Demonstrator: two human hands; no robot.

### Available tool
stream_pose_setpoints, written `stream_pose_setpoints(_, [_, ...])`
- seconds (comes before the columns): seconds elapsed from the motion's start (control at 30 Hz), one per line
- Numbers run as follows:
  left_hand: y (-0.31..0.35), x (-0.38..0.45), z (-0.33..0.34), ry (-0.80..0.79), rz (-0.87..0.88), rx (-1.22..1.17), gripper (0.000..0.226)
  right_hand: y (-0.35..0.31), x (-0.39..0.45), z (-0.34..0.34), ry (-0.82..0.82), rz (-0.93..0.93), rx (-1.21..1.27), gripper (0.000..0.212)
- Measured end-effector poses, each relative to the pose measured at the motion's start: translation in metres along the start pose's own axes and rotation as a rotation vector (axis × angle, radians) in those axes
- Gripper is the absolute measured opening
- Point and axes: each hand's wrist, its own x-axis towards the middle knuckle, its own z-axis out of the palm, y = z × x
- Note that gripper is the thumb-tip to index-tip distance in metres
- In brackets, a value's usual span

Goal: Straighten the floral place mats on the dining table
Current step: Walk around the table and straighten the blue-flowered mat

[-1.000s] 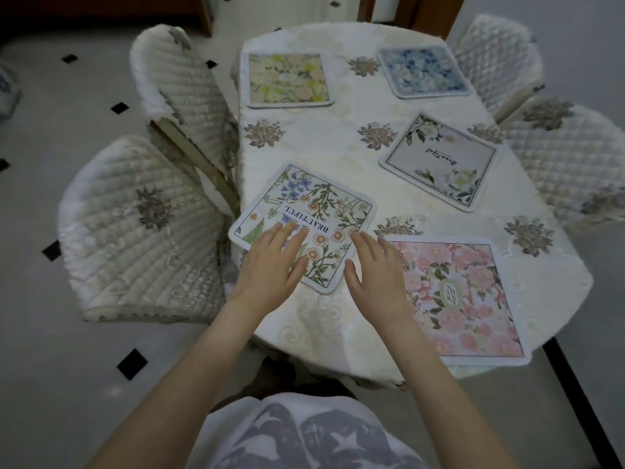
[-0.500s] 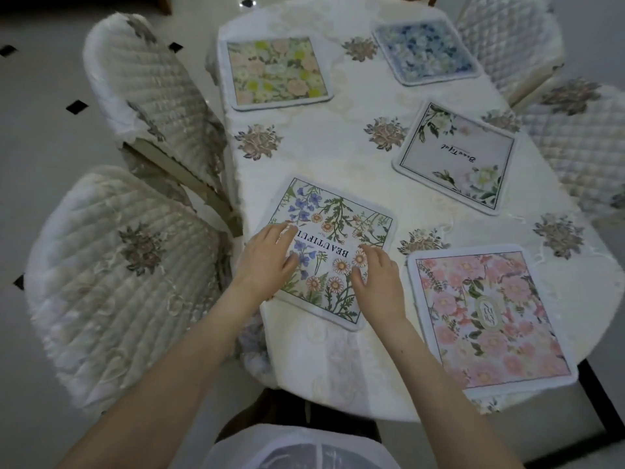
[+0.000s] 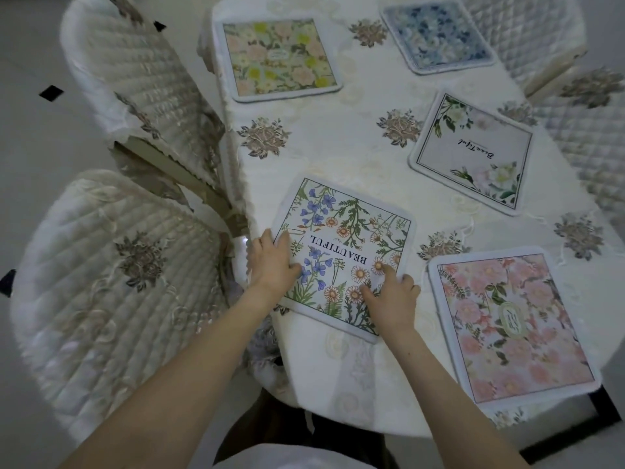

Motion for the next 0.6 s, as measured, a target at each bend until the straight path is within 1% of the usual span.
stream_pose_setpoints(0.1, [0.001,-0.001,0.004,0.022,-0.043,-0.033,0.057,0.004,0.01,-0.005,-0.009,-0.052,-0.005,0.059])
stream_pose_setpoints(0.2, [0.003,-0.008,0.011,0.065,-0.088,-0.072,0.061,0.006,0.025,-0.013,-0.028,-0.129,-0.011,0.057])
stream_pose_setpoints(0.47, [0.026,-0.039,0.036,0.156,-0.288,-0.165,0.066,0.006,0.071,-0.037,-0.14,-0.338,-0.067,0.058])
stream_pose_setpoints(0.6, [0.038,-0.049,0.045,0.187,-0.362,-0.224,0.064,0.006,0.09,-0.045,-0.178,-0.433,-0.118,0.059])
